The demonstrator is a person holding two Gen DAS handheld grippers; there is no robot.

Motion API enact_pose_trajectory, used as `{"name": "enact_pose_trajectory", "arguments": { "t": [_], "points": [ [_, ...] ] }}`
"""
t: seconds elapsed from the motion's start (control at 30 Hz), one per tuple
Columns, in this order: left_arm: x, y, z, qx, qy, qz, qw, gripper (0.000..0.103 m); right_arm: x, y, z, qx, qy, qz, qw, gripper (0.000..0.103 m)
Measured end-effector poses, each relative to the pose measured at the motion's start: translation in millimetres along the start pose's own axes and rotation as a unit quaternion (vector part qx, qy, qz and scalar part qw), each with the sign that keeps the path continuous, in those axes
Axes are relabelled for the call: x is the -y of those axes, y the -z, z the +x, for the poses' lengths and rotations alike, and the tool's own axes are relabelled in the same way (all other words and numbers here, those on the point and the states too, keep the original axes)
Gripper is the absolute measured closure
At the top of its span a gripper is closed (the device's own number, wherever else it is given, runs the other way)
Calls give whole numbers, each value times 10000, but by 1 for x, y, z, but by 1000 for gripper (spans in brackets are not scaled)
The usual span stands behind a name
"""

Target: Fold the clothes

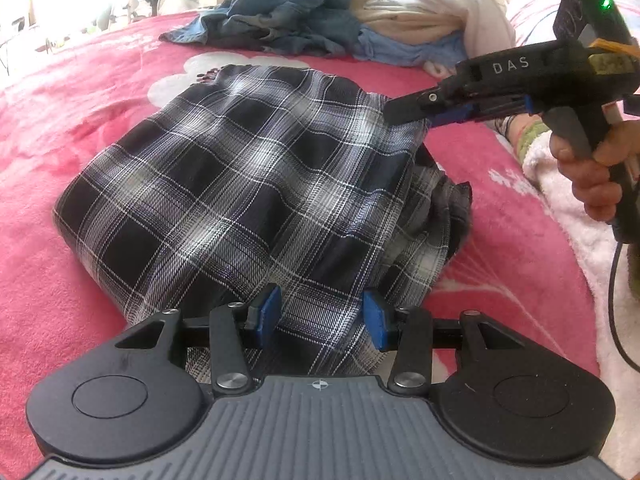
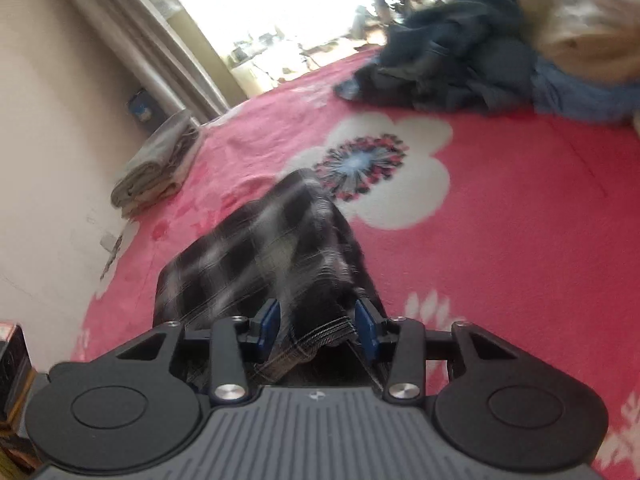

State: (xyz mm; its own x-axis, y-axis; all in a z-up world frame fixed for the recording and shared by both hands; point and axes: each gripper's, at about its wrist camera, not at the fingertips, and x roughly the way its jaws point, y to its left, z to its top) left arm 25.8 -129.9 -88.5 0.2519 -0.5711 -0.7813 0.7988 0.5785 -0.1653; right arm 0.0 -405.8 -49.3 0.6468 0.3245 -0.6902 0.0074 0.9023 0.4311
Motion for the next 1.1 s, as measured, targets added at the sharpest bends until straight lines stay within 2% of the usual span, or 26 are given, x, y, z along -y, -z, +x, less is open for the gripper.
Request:
{"name": "enact_pose_trajectory", "arguments": {
  "t": [0.07,0.17,0.23,0.3,0.47,0.67,0.77,0.87,0.93,0.97,1.03,1.07,1.1],
  "points": [
    [1,2,0,24,-14,-10,10000,58,-4,2,7,-284,147,-128,9994,58],
    [1,4,2,58,-33,-46,10000,58,-3,4,14,-421,208,-68,9989,62],
    [2,4,4,83,-33,-72,9999,58,-2,3,14,-371,128,26,9992,78],
    [1,5,5,111,-25,-105,9999,58,-5,1,12,-309,-22,101,9995,87],
    [-10,11,-1,264,117,-436,9986,57,-30,-11,-7,-105,-574,35,9983,90],
    [-32,21,-15,534,374,-1063,9922,57,-98,-35,-9,-143,-1079,-370,9934,93],
    [-54,39,-41,753,396,-1562,9840,57,-149,-42,-4,-209,-1397,-772,9870,93],
    [-84,76,-84,963,137,-2148,9718,57,-210,-39,6,-314,-1874,-1130,9753,93],
    [-110,111,-121,1097,-211,-2638,9581,56,-254,-27,17,-418,-2175,-1392,9652,93],
    [-123,133,-142,1162,-390,-2929,9483,56,-277,-16,25,-494,-2305,-1527,9597,93],
    [-140,181,-183,1201,-1018,-3463,9248,56,-323,16,46,-646,-2451,-1845,9496,92],
    [-147,205,-204,1205,-1365,-3711,9106,56,-341,37,60,-763,-2453,-1922,9471,91],
    [-153,231,-223,1202,-1646,-4013,8930,56,-357,59,75,-902,-2439,-1959,9455,84]
  ]
}}
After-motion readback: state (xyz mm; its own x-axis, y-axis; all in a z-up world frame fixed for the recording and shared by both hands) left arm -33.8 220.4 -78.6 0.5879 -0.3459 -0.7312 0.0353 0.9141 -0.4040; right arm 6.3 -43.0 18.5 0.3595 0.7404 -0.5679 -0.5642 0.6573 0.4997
